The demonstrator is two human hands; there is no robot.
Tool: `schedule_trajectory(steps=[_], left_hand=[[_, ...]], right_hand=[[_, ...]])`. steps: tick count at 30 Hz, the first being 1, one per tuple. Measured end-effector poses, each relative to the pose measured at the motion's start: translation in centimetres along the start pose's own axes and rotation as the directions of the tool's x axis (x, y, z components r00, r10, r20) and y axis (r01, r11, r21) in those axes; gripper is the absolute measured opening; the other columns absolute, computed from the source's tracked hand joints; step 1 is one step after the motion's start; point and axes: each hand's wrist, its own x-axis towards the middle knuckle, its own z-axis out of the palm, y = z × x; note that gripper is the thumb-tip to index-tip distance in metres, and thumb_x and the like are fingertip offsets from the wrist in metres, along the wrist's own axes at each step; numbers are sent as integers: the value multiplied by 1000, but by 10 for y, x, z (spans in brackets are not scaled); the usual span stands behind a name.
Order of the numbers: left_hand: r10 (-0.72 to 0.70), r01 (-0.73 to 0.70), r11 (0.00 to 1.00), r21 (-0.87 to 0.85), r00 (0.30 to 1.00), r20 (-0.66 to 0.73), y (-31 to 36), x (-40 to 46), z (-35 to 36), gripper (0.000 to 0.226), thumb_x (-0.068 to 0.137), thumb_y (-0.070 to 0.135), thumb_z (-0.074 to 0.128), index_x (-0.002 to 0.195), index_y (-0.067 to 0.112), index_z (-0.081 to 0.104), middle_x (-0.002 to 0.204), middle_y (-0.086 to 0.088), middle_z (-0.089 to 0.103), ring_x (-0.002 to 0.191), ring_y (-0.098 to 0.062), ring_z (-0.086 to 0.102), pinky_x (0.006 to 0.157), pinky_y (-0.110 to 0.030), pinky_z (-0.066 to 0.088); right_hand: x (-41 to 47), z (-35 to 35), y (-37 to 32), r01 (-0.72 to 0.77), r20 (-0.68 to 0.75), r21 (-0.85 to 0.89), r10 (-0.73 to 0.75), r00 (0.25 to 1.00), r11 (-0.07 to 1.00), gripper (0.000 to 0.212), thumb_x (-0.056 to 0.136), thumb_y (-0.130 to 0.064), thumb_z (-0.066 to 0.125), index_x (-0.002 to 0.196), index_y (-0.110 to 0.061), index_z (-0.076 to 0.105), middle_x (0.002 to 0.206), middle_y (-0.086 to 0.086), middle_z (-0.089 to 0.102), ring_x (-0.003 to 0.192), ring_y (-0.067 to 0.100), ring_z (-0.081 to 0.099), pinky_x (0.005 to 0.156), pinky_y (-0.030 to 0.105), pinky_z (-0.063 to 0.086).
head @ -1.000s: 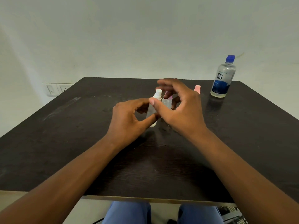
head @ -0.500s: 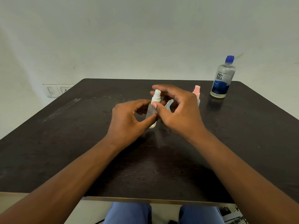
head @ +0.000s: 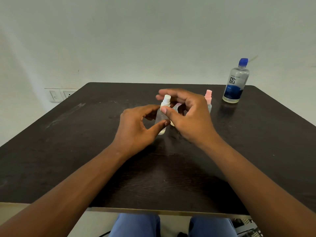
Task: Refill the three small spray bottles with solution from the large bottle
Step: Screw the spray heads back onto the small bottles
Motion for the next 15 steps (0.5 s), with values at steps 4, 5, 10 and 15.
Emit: schedule_trajectory(steps=[4,5,10,15], left_hand=[[-6,6,1000,23,1000,3,-1,0,0,41,85,32,84,123,20,75,108,16,75,91,1,67,83,-7,47],[-5,5,1000,23,1000,-2,-1,-1,0,40,84,30,85,122,20,75,106,20,72,90,4,66,83,-5,45],[11,-11,1000,10,1000,-4,-2,-2,1,40,84,27,84,122,20,74,101,38,58,91,17,61,83,-3,46],[1,-1,1000,-29,1000,5,-5,0,0,39,90,24,79,129,20,72,115,11,76,99,-3,69,89,-26,57]], right_hand=[[1,1,0,-42,-50,59,45,998,997,29,80,-7,89,106,-15,79,97,-9,80,94,1,75,83,21,59],[1,2,0,-41,-81,36,44,996,999,28,77,-12,93,102,-16,80,93,-10,79,87,0,75,76,16,57],[-2,7,-1,5,-165,-77,-17,986,997,30,75,-31,95,96,-21,77,88,-18,73,81,-6,66,68,9,48],[0,5,2,-16,-35,-40,14,999,999,33,86,-18,85,117,-26,77,109,-13,78,103,8,72,89,29,56]])
